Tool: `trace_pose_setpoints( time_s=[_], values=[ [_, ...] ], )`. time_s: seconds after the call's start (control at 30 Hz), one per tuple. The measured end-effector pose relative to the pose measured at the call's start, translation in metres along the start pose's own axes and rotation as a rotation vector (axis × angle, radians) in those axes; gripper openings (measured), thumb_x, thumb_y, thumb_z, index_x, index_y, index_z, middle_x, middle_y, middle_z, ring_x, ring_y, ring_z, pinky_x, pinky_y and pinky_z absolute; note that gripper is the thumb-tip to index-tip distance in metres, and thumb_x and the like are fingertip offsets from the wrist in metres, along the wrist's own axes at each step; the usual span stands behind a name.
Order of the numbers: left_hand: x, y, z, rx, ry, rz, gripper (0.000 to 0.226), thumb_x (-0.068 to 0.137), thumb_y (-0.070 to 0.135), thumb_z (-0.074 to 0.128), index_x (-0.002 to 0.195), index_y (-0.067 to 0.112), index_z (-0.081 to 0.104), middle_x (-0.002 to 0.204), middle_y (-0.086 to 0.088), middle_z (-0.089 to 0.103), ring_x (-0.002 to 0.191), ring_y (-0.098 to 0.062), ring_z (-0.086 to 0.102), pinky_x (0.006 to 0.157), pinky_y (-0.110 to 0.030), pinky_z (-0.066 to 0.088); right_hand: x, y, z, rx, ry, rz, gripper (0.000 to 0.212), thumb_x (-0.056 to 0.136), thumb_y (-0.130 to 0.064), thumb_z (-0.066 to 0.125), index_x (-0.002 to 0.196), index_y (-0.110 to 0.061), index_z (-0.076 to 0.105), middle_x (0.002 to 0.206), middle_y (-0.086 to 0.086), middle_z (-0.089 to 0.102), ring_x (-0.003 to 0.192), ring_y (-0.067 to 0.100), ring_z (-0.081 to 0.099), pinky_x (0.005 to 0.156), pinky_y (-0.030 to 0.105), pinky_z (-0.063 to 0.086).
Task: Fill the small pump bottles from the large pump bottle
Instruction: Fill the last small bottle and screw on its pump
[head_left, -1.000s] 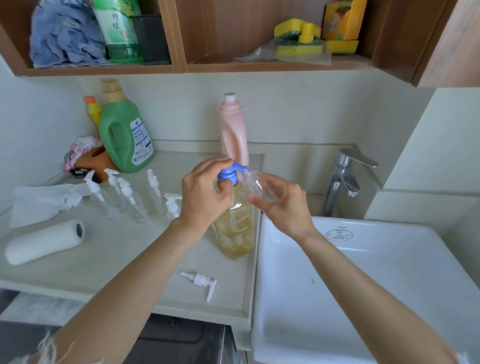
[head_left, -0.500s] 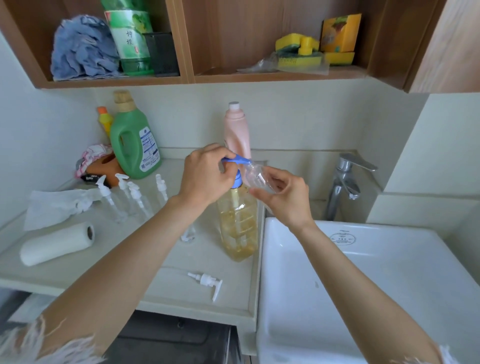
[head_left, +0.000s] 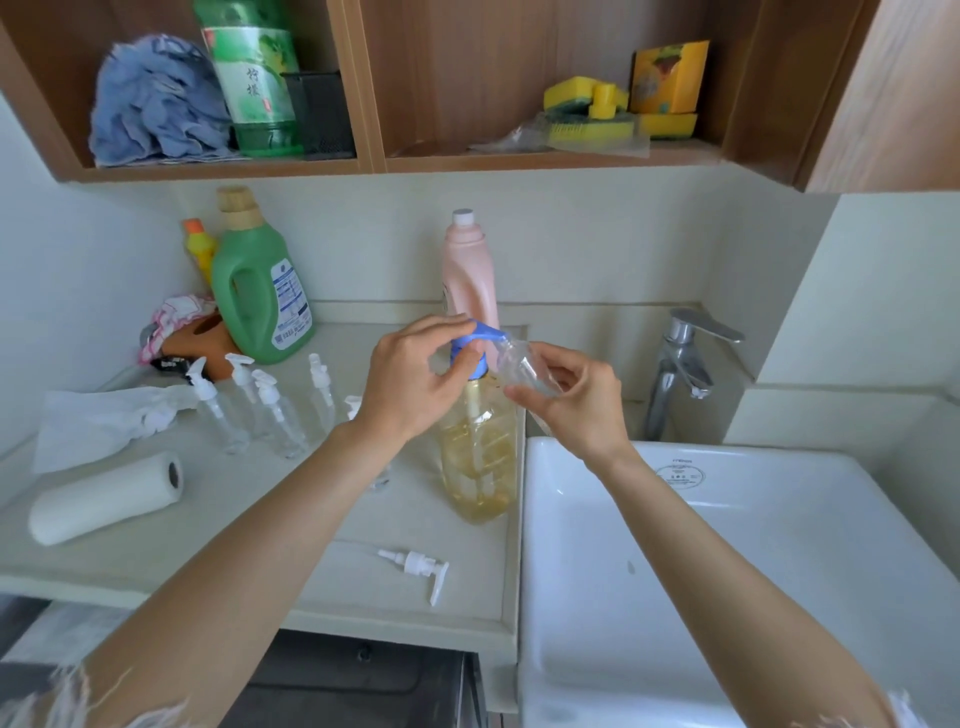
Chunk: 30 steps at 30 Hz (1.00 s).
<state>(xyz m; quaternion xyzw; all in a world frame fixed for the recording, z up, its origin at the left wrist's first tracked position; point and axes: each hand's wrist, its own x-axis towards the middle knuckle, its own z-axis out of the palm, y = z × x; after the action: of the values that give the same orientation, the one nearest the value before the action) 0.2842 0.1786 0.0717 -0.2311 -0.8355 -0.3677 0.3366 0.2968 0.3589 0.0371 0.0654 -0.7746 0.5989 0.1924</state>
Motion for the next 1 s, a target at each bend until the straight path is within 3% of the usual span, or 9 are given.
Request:
trace_pose_setpoints(
  time_s=[0.1, 0.2, 0.37, 0.47, 0.57, 0.7, 0.83, 1.0],
  values=[
    [0.002, 0.003, -0.006, 0.023, -0.025, 0.001, 0.046, 0.087, 0.046, 0.051, 0.105, 0.011, 0.074, 0.11, 0.001, 0.071, 0.103, -0.004, 0.06, 0.091, -0.004, 0.038, 0.0, -0.007, -0.002, 0.007, -0.01, -0.015, 0.041, 0.068, -0.014, 0.086, 0.103, -0.031, 0.071, 0.092, -0.022, 0.07, 0.092, -0.001, 0.067, 0.088, 0.018, 0.05],
    [0.003, 0.006, -0.004, 0.056, -0.02, -0.034, 0.049, 0.088, 0.049, 0.046, 0.105, 0.012, 0.074, 0.111, 0.001, 0.071, 0.105, -0.009, 0.063, 0.091, -0.009, 0.039, 0.001, -0.01, -0.003, -0.008, -0.013, -0.021, 0.043, 0.068, -0.015, 0.086, 0.108, -0.024, 0.072, 0.089, -0.026, 0.067, 0.089, -0.007, 0.065, 0.087, 0.014, 0.048],
    [-0.006, 0.007, 0.008, -0.007, 0.069, -0.064, 0.043, 0.082, 0.038, 0.05, 0.106, 0.009, 0.071, 0.113, 0.002, 0.069, 0.103, -0.007, 0.061, 0.091, -0.007, 0.038, 0.003, -0.007, -0.004, -0.013, -0.016, -0.023, 0.045, 0.069, -0.014, 0.086, 0.11, -0.023, 0.07, 0.082, -0.035, 0.059, 0.08, -0.021, 0.058, 0.079, 0.001, 0.041],
    [-0.012, 0.003, 0.012, -0.023, 0.072, -0.081, 0.043, 0.078, 0.037, 0.054, 0.107, 0.01, 0.07, 0.114, 0.002, 0.069, 0.103, -0.007, 0.062, 0.092, -0.011, 0.042, 0.0, -0.002, -0.003, -0.014, -0.026, -0.026, 0.043, 0.068, -0.013, 0.086, 0.101, -0.034, 0.068, 0.084, -0.031, 0.064, 0.081, -0.016, 0.062, 0.076, 0.003, 0.043],
    [-0.019, 0.002, 0.016, -0.004, 0.063, -0.094, 0.044, 0.076, 0.038, 0.054, 0.108, 0.011, 0.07, 0.116, 0.004, 0.068, 0.105, -0.009, 0.063, 0.092, -0.019, 0.046, -0.002, 0.005, -0.002, -0.022, -0.035, -0.037, 0.043, 0.068, -0.015, 0.086, 0.107, -0.025, 0.073, 0.091, -0.022, 0.07, 0.085, -0.008, 0.066, 0.078, 0.007, 0.046],
    [-0.015, 0.012, 0.011, 0.077, 0.029, -0.112, 0.048, 0.077, 0.043, 0.046, 0.107, 0.014, 0.07, 0.114, 0.005, 0.069, 0.105, -0.012, 0.062, 0.091, -0.024, 0.047, -0.001, 0.004, -0.004, -0.022, -0.052, -0.026, 0.046, 0.068, -0.016, 0.087, 0.111, -0.024, 0.072, 0.09, -0.027, 0.067, 0.087, -0.011, 0.063, 0.081, 0.005, 0.044],
    [-0.002, 0.022, 0.0, 0.155, -0.03, -0.073, 0.055, 0.077, 0.046, 0.035, 0.105, 0.012, 0.068, 0.115, 0.002, 0.069, 0.102, -0.023, 0.063, 0.084, -0.022, 0.039, 0.001, -0.003, -0.006, -0.005, -0.064, -0.056, 0.044, 0.069, -0.014, 0.086, 0.092, -0.046, 0.065, 0.08, -0.034, 0.066, 0.084, -0.01, 0.064, 0.081, 0.007, 0.047],
    [0.007, 0.024, -0.002, 0.109, 0.002, -0.047, 0.048, 0.075, 0.035, 0.034, 0.097, 0.012, 0.069, 0.109, 0.001, 0.071, 0.094, -0.023, 0.065, 0.078, -0.024, 0.042, 0.003, -0.008, -0.005, 0.015, -0.072, -0.084, 0.043, 0.07, -0.014, 0.085, 0.093, -0.046, 0.065, 0.082, -0.032, 0.068, 0.085, -0.006, 0.067, 0.082, 0.012, 0.05]
  ],
)
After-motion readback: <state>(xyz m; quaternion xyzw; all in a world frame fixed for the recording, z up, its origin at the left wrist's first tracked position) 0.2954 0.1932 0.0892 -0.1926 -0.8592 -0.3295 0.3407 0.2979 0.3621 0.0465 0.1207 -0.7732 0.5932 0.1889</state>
